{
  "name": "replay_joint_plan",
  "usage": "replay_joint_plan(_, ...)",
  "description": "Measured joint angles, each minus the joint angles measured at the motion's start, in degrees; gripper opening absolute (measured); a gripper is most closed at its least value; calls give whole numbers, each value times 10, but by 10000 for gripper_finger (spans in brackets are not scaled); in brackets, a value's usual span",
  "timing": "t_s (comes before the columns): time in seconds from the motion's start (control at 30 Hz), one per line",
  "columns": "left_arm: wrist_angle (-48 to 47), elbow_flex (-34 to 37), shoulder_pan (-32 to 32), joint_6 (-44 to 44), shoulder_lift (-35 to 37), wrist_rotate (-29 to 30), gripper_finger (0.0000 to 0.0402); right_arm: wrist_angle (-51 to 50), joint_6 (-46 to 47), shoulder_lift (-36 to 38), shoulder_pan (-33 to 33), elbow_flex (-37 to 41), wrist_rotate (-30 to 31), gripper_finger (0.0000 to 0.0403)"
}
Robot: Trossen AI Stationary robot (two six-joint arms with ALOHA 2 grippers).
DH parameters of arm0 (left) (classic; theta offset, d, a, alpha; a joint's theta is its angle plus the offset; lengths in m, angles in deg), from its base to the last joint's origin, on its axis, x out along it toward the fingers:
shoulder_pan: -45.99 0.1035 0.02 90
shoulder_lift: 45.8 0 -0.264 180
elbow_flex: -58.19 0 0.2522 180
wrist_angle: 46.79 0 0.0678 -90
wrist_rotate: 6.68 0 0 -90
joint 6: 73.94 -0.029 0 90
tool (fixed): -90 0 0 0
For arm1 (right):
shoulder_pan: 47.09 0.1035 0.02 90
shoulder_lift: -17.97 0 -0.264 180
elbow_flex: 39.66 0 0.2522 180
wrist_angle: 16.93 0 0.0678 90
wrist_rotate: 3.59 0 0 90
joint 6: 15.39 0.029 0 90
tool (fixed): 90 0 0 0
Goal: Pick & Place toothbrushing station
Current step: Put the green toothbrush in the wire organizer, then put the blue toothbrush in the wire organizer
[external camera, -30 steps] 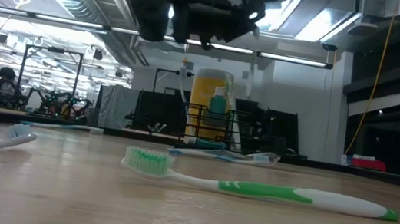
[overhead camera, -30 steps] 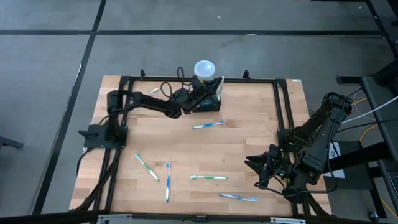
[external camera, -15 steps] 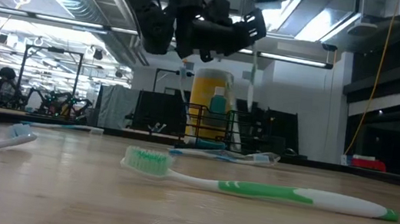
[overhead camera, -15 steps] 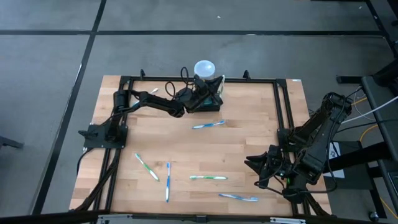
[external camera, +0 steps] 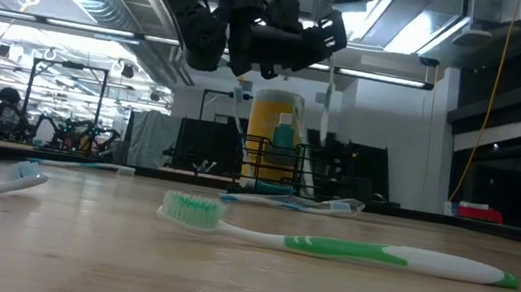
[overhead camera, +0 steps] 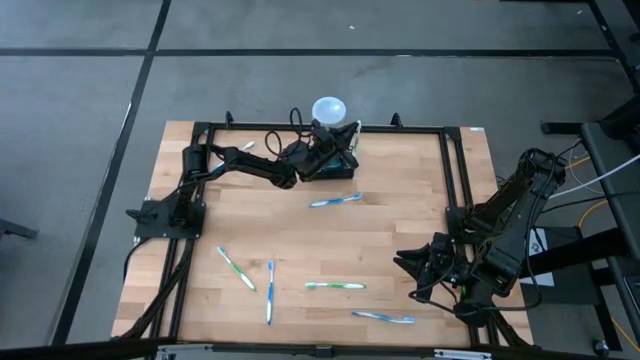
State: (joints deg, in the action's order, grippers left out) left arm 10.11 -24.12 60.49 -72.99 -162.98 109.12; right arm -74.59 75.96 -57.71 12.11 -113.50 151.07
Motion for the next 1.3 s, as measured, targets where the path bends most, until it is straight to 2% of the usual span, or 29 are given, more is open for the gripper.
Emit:
replay_joint_plan(0.47,-46,0,0,-22,-2,6,2,0,1,0,0,0,0,114)
replay_joint_plan(0.57,-49,1,0,-21,-9,-15,7,0,1,0,0,0,0,114)
replay_joint_plan(0.93,-39,1,-2,-21,-10,-11,76,0,1,0,0,0,0,114)
replay_joint_plan(1.13,-36,1,-12,-31,-6,1,102,0,1,0,0,0,-1,114)
replay_joint_plan(1.3,-71,1,-37,-91,43,4,106,-4,-7,-6,-6,0,-57,114)
